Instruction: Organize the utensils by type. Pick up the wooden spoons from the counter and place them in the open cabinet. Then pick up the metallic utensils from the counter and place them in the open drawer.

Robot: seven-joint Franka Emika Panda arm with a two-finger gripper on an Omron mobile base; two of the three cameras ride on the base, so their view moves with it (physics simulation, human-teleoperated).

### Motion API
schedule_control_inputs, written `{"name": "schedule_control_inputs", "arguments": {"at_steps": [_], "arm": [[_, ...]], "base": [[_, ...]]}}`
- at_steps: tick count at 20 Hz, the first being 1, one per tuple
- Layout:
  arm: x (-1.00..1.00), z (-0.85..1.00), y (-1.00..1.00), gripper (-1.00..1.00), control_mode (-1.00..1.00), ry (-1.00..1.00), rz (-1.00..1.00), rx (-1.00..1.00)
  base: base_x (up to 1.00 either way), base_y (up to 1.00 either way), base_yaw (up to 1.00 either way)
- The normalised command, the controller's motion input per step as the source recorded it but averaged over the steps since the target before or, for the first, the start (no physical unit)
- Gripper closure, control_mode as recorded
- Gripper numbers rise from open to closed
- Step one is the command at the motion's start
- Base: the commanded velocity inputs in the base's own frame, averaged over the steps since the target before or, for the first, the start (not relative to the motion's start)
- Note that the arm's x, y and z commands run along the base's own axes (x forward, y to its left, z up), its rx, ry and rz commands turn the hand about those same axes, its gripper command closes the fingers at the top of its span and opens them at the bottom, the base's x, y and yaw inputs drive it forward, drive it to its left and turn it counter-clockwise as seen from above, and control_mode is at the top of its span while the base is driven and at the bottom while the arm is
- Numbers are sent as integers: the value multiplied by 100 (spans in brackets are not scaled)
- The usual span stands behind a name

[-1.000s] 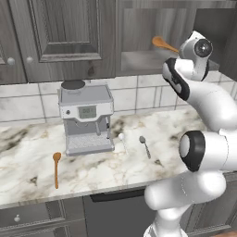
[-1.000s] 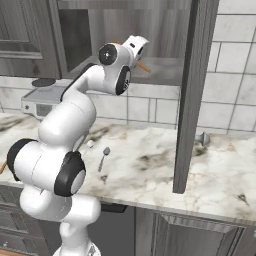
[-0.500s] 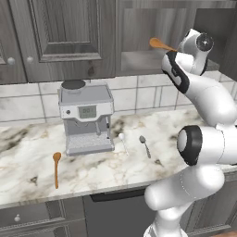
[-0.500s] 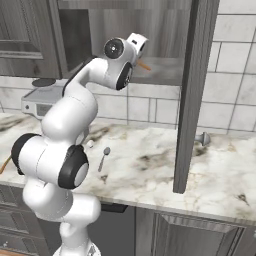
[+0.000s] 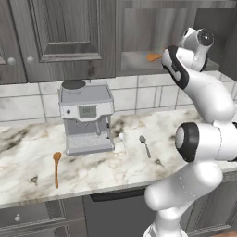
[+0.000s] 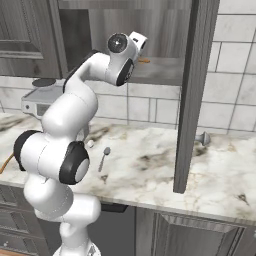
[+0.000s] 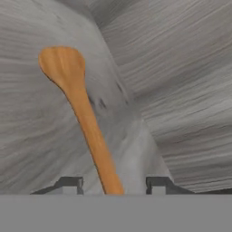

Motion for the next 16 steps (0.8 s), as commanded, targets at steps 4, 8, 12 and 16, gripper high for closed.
{"name": "schedule_control_inputs", "arguments": {"at_steps": [4,8,12,16], "arm": [[12,0,3,-100,-100,0,0,0],[-4,0,11,-100,-100,0,0,0],[-46,0,18,-100,-100,0,0,0],[-83,0,16,-100,-100,0,0,0]], "base": [[0,0,0],[0,0,0],[0,0,0],[0,0,0]]}}
